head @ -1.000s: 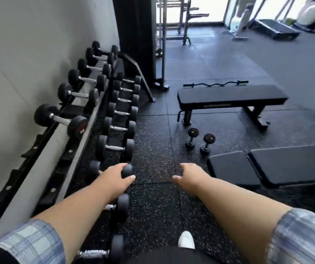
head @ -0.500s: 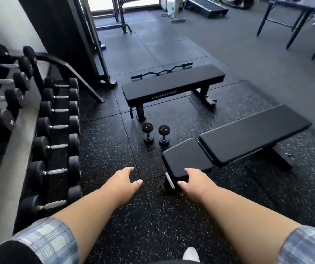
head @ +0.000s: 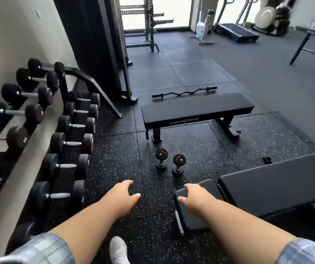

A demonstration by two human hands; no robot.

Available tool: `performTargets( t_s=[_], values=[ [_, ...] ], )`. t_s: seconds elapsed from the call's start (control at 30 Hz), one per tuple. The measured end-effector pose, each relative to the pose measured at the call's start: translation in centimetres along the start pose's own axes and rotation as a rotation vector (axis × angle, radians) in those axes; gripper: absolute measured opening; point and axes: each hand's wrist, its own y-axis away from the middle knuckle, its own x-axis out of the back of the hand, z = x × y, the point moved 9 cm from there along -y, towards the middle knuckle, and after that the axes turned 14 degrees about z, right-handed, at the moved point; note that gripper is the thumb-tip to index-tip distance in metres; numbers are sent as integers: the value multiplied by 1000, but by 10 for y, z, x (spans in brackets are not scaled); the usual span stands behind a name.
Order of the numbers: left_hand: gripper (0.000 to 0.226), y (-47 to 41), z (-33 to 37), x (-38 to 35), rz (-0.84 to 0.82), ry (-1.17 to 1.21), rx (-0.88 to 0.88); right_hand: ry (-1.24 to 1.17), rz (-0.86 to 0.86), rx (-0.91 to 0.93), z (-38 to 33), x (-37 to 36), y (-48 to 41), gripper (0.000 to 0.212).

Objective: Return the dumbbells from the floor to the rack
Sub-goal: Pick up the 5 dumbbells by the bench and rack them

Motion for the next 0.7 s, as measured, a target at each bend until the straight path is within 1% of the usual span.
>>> performTargets(
  t_s=[0.17, 0.33, 0.47, 0.57, 0.7],
  values=[
    [70, -104, -13, 19, -45, 8, -34, 57, -26, -38, -53, -1, -73, 71],
    [71, -215, -22, 51, -113, -39, -109, 35, -27, -132, -107, 9, -149, 74],
    [71, -292, -20, 70, -148, -109, -165, -20, -6, -163, -144, 14, -196, 73],
    [70, -343, -14, 64, -177, -140, -199, -45, -38, -186, -155, 0, -226, 74],
    [71, -397, -12, 29, -243, -170, -187, -74, -73, -237, -146, -26, -272, 72]
  ],
)
